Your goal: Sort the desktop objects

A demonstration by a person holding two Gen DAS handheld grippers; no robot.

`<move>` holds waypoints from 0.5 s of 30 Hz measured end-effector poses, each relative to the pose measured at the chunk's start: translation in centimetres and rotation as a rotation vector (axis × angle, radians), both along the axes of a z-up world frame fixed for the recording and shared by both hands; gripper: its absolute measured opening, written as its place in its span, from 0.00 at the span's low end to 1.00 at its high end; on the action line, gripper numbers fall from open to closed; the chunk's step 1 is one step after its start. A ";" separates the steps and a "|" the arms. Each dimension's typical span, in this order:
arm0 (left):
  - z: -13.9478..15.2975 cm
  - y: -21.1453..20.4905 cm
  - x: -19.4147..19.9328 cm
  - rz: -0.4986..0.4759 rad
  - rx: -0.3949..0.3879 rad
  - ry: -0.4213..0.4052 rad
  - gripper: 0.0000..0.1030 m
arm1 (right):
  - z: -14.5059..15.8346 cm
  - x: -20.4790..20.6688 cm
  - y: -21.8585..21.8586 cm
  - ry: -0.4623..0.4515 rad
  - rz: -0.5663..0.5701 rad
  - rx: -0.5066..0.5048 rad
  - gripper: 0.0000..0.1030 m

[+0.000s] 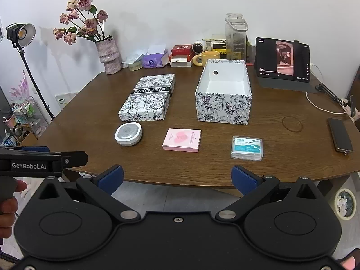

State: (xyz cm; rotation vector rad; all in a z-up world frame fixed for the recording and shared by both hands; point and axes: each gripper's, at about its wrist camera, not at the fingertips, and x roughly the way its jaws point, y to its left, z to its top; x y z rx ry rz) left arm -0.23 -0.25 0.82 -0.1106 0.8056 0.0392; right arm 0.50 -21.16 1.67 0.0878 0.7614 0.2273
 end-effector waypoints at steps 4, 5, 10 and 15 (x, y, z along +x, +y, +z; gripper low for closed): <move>0.7 -0.1 0.0 0.011 -0.005 -0.013 1.00 | 0.4 0.3 -0.3 -0.016 -0.005 0.000 1.00; 0.8 -0.1 0.0 0.015 -0.005 -0.016 1.00 | 0.3 0.2 -0.4 -0.022 -0.008 0.000 1.00; 1.3 0.5 0.2 0.038 -0.015 -0.016 1.00 | 0.5 0.3 -0.9 -0.039 -0.016 -0.002 1.00; 1.5 1.4 0.2 0.068 -0.009 -0.017 1.00 | 0.5 0.2 -1.1 -0.039 -0.011 -0.003 1.00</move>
